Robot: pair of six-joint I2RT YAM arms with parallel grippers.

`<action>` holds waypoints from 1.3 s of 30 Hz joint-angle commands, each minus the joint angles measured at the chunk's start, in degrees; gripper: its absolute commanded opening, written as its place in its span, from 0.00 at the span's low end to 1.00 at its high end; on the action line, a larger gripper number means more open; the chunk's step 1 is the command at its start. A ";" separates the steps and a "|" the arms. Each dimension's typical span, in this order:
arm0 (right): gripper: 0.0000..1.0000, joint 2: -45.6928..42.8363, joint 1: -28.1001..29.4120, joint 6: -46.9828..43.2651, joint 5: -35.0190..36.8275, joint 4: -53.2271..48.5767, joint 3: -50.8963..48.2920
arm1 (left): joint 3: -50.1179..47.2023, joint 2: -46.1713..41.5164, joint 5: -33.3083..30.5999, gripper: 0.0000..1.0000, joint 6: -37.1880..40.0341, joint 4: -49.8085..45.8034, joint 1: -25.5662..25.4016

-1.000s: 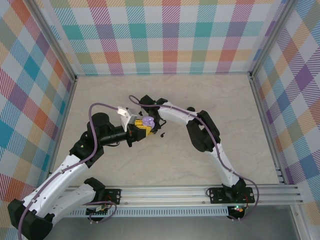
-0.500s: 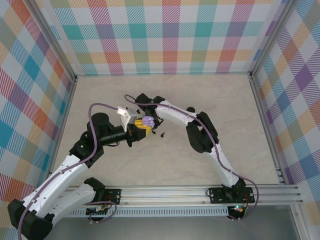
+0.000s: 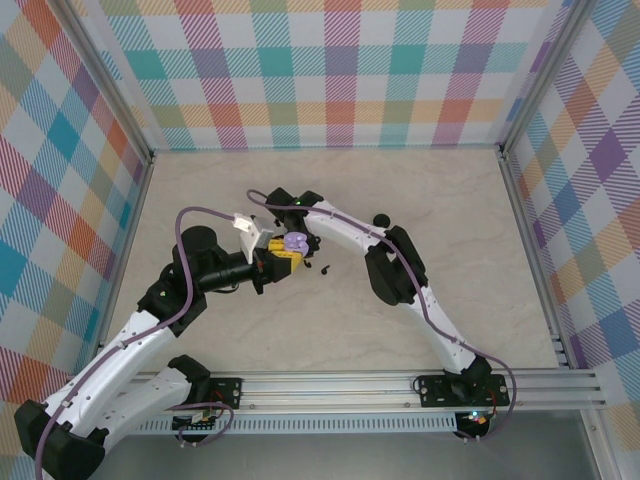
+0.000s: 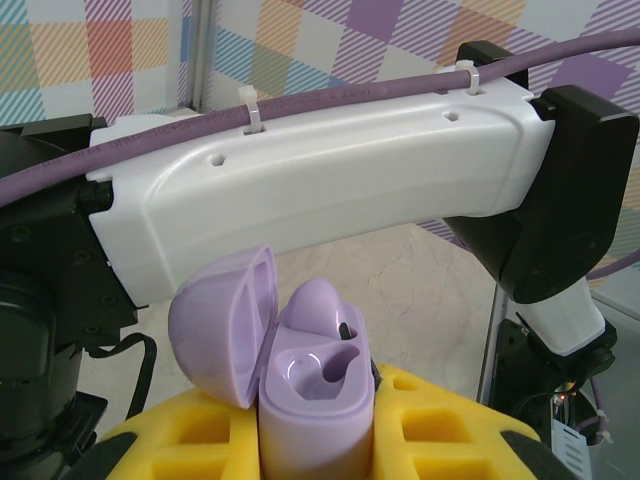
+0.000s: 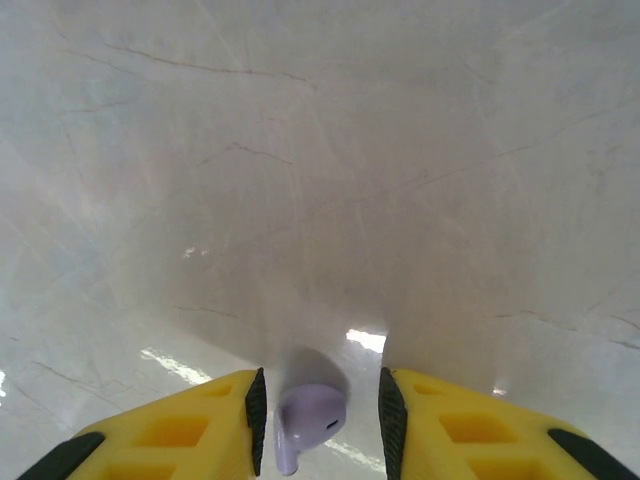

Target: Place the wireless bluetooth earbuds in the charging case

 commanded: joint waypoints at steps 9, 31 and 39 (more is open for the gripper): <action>0.37 2.96 1.63 2.34 1.89 -5.59 4.83 | 1.40 -0.93 -0.42 0.21 0.67 -0.47 -0.93; 0.33 5.50 2.91 4.97 3.70 -6.86 5.48 | 0.77 -1.28 -0.69 0.21 0.62 -0.44 -0.93; 0.24 5.73 2.95 4.97 4.70 -7.55 5.44 | 0.77 -1.41 -1.03 0.21 0.65 -0.65 -0.93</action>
